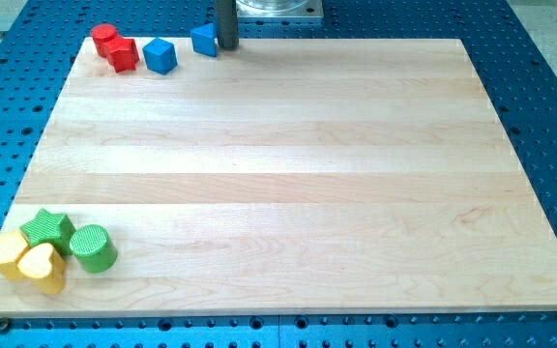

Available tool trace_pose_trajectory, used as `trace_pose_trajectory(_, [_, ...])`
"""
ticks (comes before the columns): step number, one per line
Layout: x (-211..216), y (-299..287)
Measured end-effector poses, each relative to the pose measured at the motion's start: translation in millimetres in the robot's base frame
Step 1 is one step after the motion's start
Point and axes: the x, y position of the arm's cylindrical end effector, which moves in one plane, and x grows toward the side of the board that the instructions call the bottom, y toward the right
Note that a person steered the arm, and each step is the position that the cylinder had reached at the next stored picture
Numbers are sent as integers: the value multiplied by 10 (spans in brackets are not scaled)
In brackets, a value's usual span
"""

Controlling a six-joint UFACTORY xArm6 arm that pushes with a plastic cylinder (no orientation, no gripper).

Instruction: Move the green circle towards the bottom of red star

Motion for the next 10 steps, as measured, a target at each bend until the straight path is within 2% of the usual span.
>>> trace_pose_trajectory(2, [116,-393])
trace_pose_trajectory(3, [570,-197])
trace_pose_trajectory(5, [1150,-370])
trace_pose_trajectory(7, [1483,928])
trace_pose_trajectory(8, [1489,1270])
trace_pose_trajectory(9, [1587,1287])
trace_pose_trajectory(10, [2259,1306])
